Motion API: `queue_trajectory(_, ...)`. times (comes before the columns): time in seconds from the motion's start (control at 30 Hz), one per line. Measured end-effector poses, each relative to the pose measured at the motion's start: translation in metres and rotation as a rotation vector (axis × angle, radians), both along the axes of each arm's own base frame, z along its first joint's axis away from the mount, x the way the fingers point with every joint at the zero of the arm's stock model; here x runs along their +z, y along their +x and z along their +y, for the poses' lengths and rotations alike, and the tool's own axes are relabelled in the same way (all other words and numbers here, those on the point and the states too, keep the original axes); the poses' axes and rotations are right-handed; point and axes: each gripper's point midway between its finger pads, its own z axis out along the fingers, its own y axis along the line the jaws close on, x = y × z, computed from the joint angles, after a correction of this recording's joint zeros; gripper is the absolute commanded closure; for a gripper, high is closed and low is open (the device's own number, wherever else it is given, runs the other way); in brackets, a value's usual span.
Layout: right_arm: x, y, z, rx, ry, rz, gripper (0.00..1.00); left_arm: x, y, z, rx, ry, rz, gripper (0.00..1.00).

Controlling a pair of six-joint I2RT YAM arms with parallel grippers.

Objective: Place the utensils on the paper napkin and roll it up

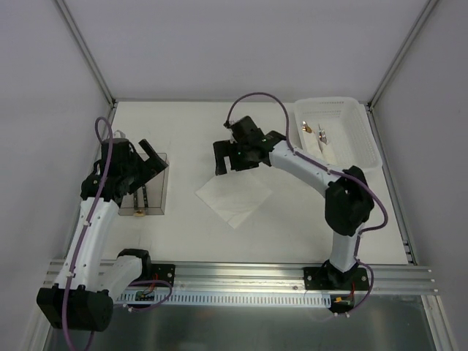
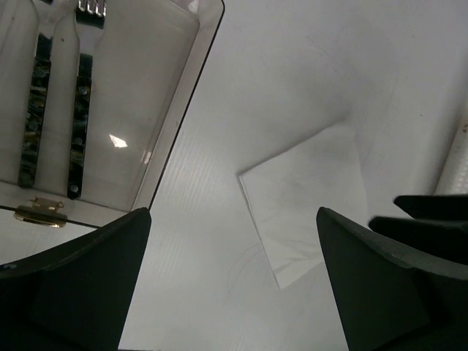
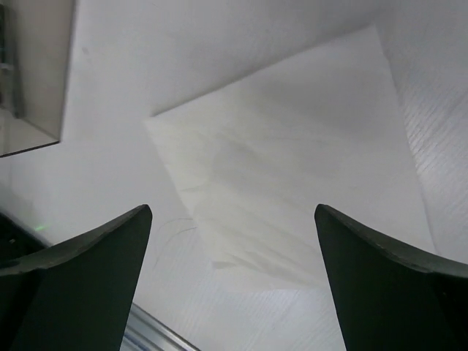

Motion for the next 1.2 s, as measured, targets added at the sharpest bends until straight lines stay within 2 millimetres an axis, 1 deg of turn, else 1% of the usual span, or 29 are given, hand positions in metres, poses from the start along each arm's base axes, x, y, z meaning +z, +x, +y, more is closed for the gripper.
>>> queue_trajectory(0.07,0.039,0.003,0.003,0.040,0.069,-0.067,0.01,0.003,0.008,0.004,-0.009,0.030,0.038,0.04)
queue_trajectory(0.17,0.086,0.006,-0.007,0.094,0.127,-0.170,0.01,0.010,0.027,0.016,-0.007,0.095,0.088,0.18)
queue_trajectory(0.2,0.096,0.008,-0.013,0.106,0.139,-0.193,0.01,0.011,0.033,0.021,-0.002,0.112,0.100,0.28)
queue_trajectory(0.27,0.110,0.015,-0.030,0.120,0.156,-0.227,0.01,0.007,0.042,0.035,0.016,0.135,0.142,0.33)
queue_trajectory(0.3,0.111,0.018,-0.039,0.121,0.159,-0.228,0.01,0.003,0.045,0.044,0.034,0.140,0.167,0.38)
queue_trajectory(0.33,0.108,0.021,-0.050,0.120,0.165,-0.215,0.01,-0.002,0.047,0.054,0.054,0.145,0.194,0.46)
queue_trajectory(0.37,0.101,0.024,-0.063,0.116,0.168,-0.192,0.01,-0.008,0.048,0.063,0.071,0.146,0.224,0.50)
queue_trajectory(0.43,0.076,0.026,-0.090,0.094,0.166,-0.116,0.01,-0.020,0.052,0.077,0.087,0.157,0.284,0.56)
queue_trajectory(0.47,0.064,0.024,-0.102,0.080,0.158,-0.079,0.01,-0.027,0.053,0.080,0.085,0.162,0.310,0.56)
queue_trajectory(0.53,0.036,0.015,-0.130,0.048,0.131,0.014,0.01,-0.042,0.058,0.083,0.067,0.170,0.368,0.56)
queue_trajectory(0.57,0.026,0.009,-0.140,0.041,0.120,0.053,0.01,-0.051,0.060,0.084,0.054,0.173,0.399,0.57)
queue_trajectory(0.63,0.016,0.001,-0.153,0.031,0.108,0.102,0.01,-0.069,0.062,0.084,0.033,0.173,0.455,0.58)
queue_trajectory(0.7,0.014,-0.001,-0.162,0.027,0.115,0.126,0.01,-0.088,0.062,0.085,0.017,0.170,0.517,0.60)
queue_trajectory(0.77,0.014,0.000,-0.168,0.020,0.131,0.133,0.01,-0.105,0.062,0.085,0.006,0.164,0.570,0.64)
queue_trajectory(0.87,0.012,0.002,-0.180,-0.004,0.155,0.148,0.01,-0.121,0.061,0.084,-0.003,0.157,0.618,0.65)
queue_trajectory(0.97,0.007,-0.001,-0.188,-0.024,0.170,0.175,0.01,-0.130,0.063,0.084,-0.012,0.155,0.633,0.65)
queue_trajectory(1.1,0.006,-0.008,-0.187,-0.014,0.205,0.204,0.01,-0.144,0.065,0.085,-0.029,0.159,0.642,0.65)
queue_trajectory(1.2,0.010,-0.010,-0.184,-0.002,0.238,0.212,0.01,-0.160,0.057,0.084,-0.040,0.157,0.677,0.63)
